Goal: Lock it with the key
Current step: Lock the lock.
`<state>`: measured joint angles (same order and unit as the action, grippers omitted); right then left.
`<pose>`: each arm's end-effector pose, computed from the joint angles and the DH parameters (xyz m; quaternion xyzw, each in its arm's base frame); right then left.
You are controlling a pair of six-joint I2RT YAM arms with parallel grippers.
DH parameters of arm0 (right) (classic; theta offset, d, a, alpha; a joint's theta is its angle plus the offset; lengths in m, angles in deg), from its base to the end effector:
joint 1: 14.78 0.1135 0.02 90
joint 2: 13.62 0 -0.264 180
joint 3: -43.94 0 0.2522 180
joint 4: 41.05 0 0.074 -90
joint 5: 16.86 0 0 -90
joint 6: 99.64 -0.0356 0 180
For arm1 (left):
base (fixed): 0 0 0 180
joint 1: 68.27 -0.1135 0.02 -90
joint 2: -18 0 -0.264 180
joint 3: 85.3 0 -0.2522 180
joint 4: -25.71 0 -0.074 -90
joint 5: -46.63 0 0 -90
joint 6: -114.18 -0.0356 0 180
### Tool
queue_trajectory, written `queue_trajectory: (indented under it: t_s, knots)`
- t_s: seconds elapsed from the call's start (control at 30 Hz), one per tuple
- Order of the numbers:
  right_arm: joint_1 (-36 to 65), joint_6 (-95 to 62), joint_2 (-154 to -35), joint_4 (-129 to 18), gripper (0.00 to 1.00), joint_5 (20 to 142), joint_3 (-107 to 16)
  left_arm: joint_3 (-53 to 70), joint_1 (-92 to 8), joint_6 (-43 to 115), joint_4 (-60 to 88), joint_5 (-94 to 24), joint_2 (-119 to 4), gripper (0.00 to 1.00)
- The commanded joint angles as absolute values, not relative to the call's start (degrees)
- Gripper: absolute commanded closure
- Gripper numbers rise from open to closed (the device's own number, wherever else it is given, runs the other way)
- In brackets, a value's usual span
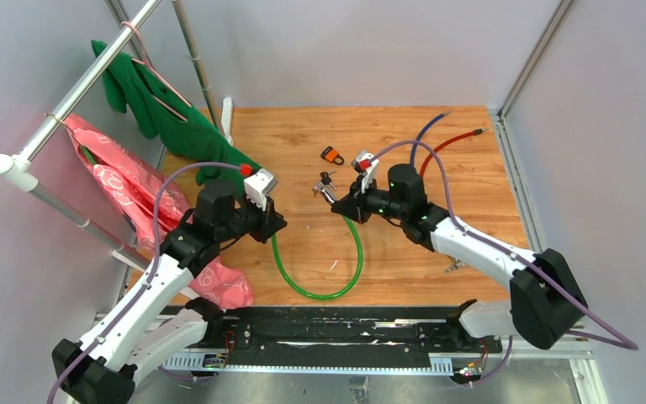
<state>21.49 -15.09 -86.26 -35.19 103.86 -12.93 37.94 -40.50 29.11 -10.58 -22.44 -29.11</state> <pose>0.2206 0.1844 0.2789 -0.3605 0.6664 0.4104 0.5075 0.1576 -0.0974 0.3011 0.2592 0.8014 -0.2937 0.4520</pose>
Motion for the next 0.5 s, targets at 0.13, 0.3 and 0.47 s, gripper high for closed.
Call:
queue_trajectory:
  t_s: [0.13, 0.3, 0.47]
  knots:
    - [24.19, -22.46, -96.03, -49.03, 0.99, 94.18, -18.21, 40.24, -39.97, 40.74, -12.67, -24.20, -29.72, 1.00]
    - [26.42, -25.86, -102.76, -63.78, 0.93, 82.53, -23.64, 41.61, -39.97, 46.09, -14.11, -27.49, -30.63, 1.00]
    - [28.29, -24.75, -108.56, -67.62, 0.76, 79.25, -25.61, 43.04, -39.97, 49.30, -15.07, -29.81, -30.30, 1.00]
